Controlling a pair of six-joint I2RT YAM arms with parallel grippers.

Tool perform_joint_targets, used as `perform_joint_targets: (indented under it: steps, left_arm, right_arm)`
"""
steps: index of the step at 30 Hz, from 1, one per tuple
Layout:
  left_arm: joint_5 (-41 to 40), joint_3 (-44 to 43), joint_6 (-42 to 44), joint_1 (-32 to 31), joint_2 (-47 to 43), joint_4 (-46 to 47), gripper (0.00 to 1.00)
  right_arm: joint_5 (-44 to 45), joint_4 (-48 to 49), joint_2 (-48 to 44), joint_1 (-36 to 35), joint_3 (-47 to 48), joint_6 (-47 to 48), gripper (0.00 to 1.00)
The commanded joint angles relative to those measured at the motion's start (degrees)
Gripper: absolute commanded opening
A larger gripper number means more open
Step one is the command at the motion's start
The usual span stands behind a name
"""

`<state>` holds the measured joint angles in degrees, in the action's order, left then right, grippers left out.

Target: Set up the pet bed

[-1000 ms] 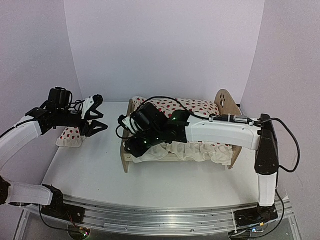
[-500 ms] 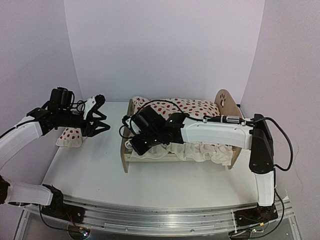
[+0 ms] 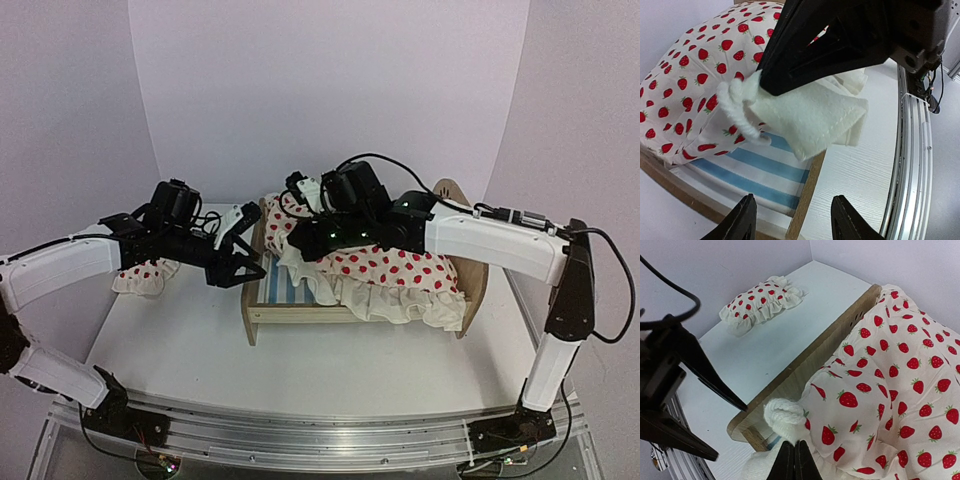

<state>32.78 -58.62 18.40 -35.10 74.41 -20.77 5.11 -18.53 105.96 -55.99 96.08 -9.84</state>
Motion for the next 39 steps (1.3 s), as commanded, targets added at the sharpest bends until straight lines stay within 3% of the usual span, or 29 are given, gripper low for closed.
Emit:
perform_joint_targets:
  steps: [1,11,19,23,28,33,39]
  left_arm:
    - [-3.29,-3.95,-3.19,-1.81,3.77,5.97,0.52]
    - [-10.81,-4.75,-6.03,-1.91,11.88,14.63,0.39]
    - [-1.24,-5.4,-6.54,-1.99,13.75,16.81,0.37]
    - [-1.75,-5.32,-7.02,-1.97,15.15,18.08,0.34]
    - [-2.1,-6.18,-5.46,-1.98,15.25,17.92,0.01]
    - [-2.64,-9.27,0.01,-1.99,13.22,7.65,0.0]
    - [-1.6,-14.72,15.26,-0.72,7.88,-10.13,0.0]
  right_arm:
    - [-2.09,4.29,-3.38,0.19,-2.52,-1.17,0.0]
    - [-4.63,8.08,-6.1,1.81,-5.45,-2.31,0.0]
    - [-4.66,9.82,-6.82,1.88,-7.32,-3.13,0.0]
    - [-4.64,10.17,-6.82,1.9,-7.39,-3.29,0.0]
    - [-4.64,10.27,-7.23,1.99,-7.81,-3.28,0.0]
    - [-4.4,10.34,-7.98,2.76,-9.14,-3.48,0.0]
    - [-4.29,10.28,-8.55,4.2,-10.72,-3.91,0.0]
